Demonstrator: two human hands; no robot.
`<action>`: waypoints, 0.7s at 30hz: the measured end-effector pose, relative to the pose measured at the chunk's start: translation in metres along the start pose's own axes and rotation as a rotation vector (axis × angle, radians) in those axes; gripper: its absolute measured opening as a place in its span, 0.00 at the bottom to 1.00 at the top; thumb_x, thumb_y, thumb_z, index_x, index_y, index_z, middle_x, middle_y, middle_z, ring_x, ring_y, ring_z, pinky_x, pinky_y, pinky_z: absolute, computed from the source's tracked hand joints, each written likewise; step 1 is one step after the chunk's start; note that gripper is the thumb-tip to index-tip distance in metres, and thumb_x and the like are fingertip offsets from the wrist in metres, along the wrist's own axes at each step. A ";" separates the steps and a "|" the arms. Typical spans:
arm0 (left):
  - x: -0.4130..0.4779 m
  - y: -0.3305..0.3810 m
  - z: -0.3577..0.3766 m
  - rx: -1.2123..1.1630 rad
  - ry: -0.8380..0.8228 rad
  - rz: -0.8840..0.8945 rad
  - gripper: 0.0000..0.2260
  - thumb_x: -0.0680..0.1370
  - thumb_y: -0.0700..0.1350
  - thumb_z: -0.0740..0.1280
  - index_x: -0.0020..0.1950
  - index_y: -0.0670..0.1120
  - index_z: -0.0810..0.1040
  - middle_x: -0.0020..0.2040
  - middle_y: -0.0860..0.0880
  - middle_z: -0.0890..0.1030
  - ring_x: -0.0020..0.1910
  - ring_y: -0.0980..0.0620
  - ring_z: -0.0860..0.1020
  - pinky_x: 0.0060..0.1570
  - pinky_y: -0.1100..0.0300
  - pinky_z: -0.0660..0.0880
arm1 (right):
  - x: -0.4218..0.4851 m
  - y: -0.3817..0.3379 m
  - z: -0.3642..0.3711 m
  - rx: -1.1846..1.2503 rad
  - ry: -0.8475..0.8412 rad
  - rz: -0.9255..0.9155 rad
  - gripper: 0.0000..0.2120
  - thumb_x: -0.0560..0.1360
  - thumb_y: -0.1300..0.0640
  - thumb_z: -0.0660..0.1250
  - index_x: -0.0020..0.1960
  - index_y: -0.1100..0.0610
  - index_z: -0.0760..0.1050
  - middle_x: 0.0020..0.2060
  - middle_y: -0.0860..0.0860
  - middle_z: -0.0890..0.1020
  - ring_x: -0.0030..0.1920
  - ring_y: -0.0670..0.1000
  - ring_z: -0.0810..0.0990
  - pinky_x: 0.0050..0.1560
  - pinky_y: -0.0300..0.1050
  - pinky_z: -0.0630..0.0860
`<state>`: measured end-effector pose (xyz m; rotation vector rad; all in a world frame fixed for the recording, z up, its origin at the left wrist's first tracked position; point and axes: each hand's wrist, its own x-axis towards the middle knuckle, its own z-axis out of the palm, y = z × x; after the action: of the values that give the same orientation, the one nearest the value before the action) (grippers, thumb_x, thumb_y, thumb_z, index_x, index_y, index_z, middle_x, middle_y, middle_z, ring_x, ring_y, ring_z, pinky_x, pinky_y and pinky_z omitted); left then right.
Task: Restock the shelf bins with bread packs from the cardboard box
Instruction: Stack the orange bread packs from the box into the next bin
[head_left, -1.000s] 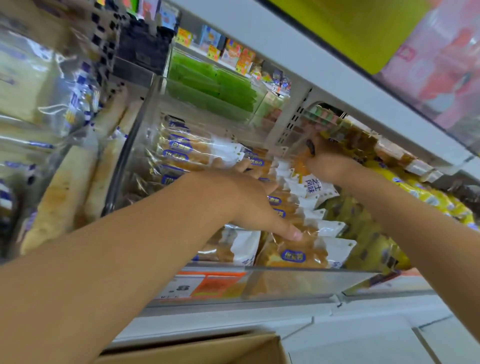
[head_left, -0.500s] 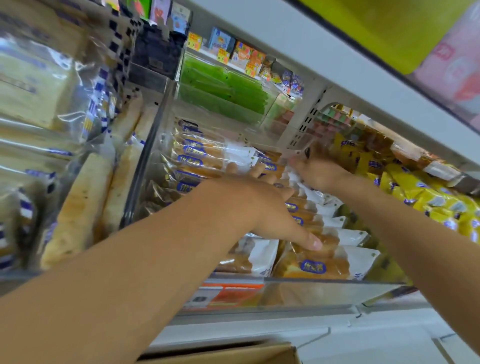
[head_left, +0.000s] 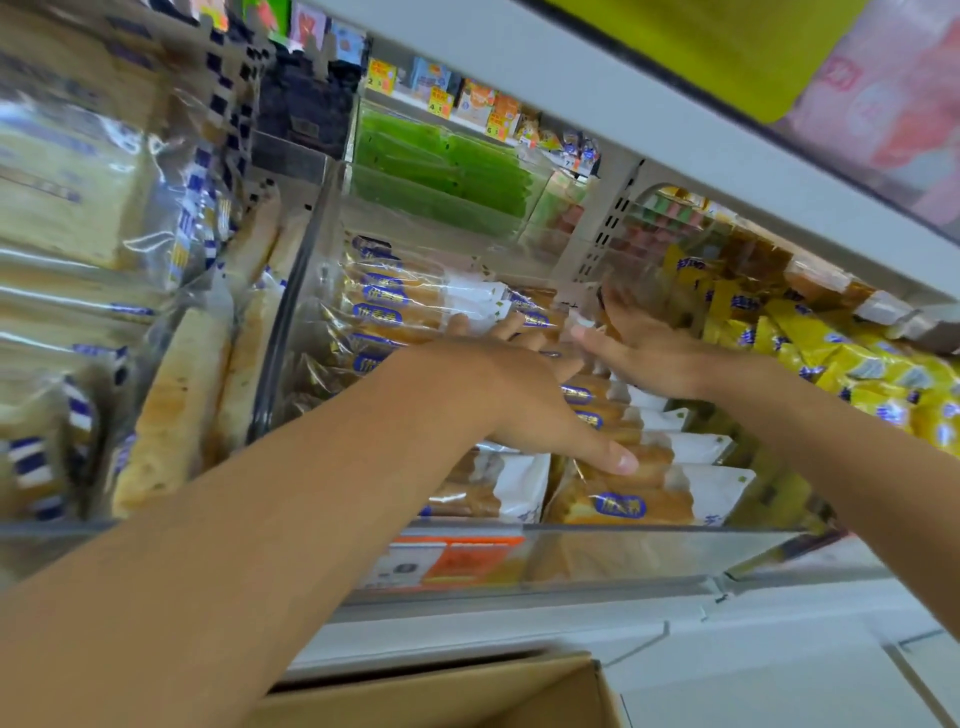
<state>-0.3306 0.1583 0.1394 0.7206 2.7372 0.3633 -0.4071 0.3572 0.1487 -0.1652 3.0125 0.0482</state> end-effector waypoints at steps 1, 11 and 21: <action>0.001 -0.002 -0.001 0.003 0.005 -0.014 0.49 0.64 0.80 0.57 0.79 0.63 0.43 0.80 0.57 0.39 0.77 0.53 0.33 0.73 0.36 0.37 | -0.001 -0.001 0.001 0.000 -0.029 0.014 0.43 0.73 0.27 0.41 0.78 0.50 0.34 0.78 0.48 0.37 0.78 0.50 0.40 0.75 0.51 0.43; 0.003 -0.003 0.002 -0.053 0.022 -0.017 0.48 0.64 0.79 0.59 0.79 0.64 0.45 0.80 0.56 0.38 0.77 0.55 0.32 0.74 0.40 0.35 | 0.000 -0.001 -0.002 0.026 -0.025 -0.002 0.44 0.69 0.23 0.38 0.79 0.44 0.38 0.78 0.46 0.40 0.78 0.51 0.40 0.76 0.57 0.42; -0.031 0.008 -0.006 -0.294 0.283 -0.013 0.40 0.64 0.73 0.69 0.73 0.59 0.69 0.77 0.54 0.63 0.76 0.52 0.62 0.72 0.57 0.59 | -0.042 -0.014 -0.007 0.161 0.132 -0.105 0.29 0.81 0.37 0.47 0.79 0.47 0.53 0.78 0.53 0.54 0.78 0.56 0.52 0.77 0.53 0.48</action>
<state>-0.3032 0.1482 0.1542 0.6107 2.8509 0.9047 -0.3650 0.3471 0.1601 -0.3214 3.1149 -0.2225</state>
